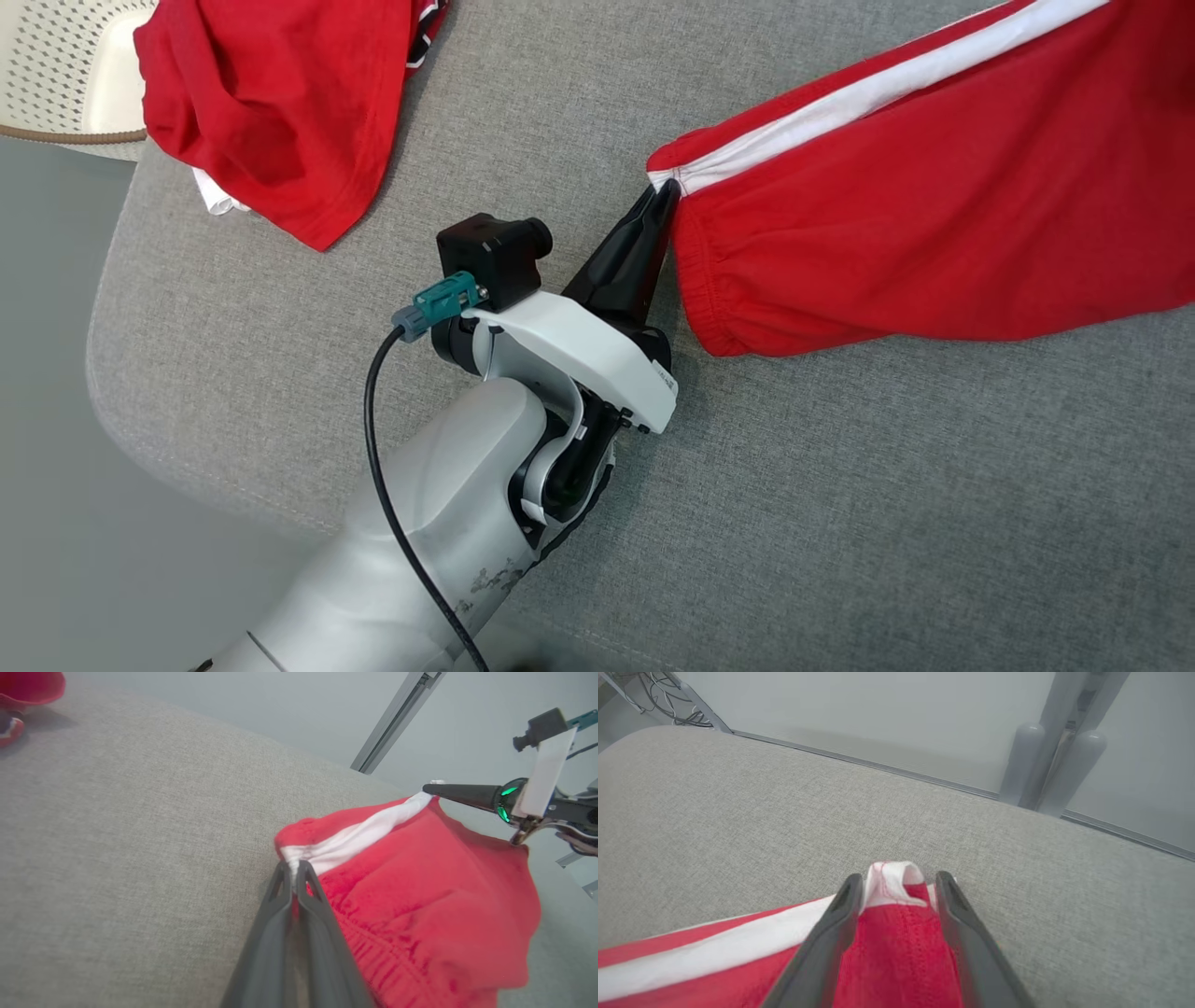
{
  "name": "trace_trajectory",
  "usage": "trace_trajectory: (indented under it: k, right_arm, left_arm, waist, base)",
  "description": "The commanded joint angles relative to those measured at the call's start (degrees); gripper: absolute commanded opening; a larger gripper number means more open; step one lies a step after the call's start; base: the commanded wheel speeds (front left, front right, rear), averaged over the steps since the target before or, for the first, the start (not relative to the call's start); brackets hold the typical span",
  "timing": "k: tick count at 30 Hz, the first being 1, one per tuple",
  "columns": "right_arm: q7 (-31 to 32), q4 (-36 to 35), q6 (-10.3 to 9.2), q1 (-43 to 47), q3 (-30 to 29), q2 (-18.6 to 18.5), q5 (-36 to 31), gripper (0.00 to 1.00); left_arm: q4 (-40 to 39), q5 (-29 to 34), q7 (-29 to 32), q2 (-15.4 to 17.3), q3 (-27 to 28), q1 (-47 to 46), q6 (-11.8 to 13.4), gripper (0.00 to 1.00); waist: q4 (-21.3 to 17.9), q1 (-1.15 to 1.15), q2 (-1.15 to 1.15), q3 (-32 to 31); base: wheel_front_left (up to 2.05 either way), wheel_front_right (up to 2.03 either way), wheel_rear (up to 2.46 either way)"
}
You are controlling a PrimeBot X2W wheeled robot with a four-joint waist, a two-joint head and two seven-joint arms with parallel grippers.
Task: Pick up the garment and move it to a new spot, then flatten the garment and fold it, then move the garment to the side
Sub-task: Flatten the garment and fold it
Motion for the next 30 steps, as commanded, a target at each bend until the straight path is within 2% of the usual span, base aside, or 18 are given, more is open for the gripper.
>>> trace_trajectory:
  k: [1,2,3,5,9,15,22,26,30]
  right_arm:
    - [-0.88,0.49,0.01,-0.46,0.34,0.35,0.64,1.0]
    - [-1.12,0.65,0.01,-0.4,0.51,0.33,0.94,1.0]
    - [-1.52,0.97,0.01,-0.18,0.95,0.26,1.18,1.0]
    - [-1.84,1.07,0.01,-0.07,1.03,0.27,1.5,1.0]
    - [-3.44,1.39,0.01,0.4,1.57,0.44,2.33,1.0]
    - [-7.12,0.42,0.01,2.02,1.39,0.05,4.83,1.0]
    - [-12.97,-4.21,0.01,7.79,1.11,-1.57,8.73,1.0]
    - [-19.42,-6.65,0.01,13.48,0.22,-1.33,10.68,1.0]
    - [-24.32,-9.1,0.01,20.27,0.22,-0.64,12.13,1.0]
  left_arm:
    - [0.26,-0.06,-0.25,0.29,0.16,-0.41,0.2,0.0]
    - [0.36,0.12,-0.26,0.3,0.25,-0.33,0.28,0.33]
    - [0.54,0.68,-0.26,0.28,0.64,0.06,0.46,0.96]
    - [0.7,0.7,-0.26,0.28,0.74,0.42,0.48,1.0]
    - [1.35,1.76,-0.26,0.29,2.05,1.16,0.74,1.0]
    - [0.65,6.94,-0.26,0.29,7.21,3.49,1.59,1.0]
    - [-1.72,17.85,-0.26,0.28,15.3,8.04,2.43,1.0]
    - [-4.21,27.16,-0.24,0.41,20.34,12.46,2.77,1.0]
    - [-6.69,32.18,-0.19,0.35,25.0,18.22,1.22,1.0]
  waist:
    - [-0.18,0.0,0.0,-0.39]
    - [-0.3,0.0,0.0,-0.65]
    - [-0.62,0.0,0.0,-1.3]
    - [-0.82,0.0,0.0,-1.7]
    - [-1.77,0.0,0.0,-3.76]
    - [-3.54,0.0,0.0,-7.9]
    - [-6.81,0.0,0.0,-12.8]
    - [-9.22,0.0,0.0,-15.45]
    - [-11.7,0.0,0.0,-17.47]
  base:
    - [0.0,0.0,0.0]
    - [0.0,0.0,0.0]
    - [0.0,0.0,0.0]
    - [0.0,0.0,0.0]
    - [0.0,0.0,0.0]
    - [0.0,0.0,0.0]
    - [0.0,0.0,0.0]
    - [0.0,0.0,0.0]
    - [0.0,0.0,0.0]
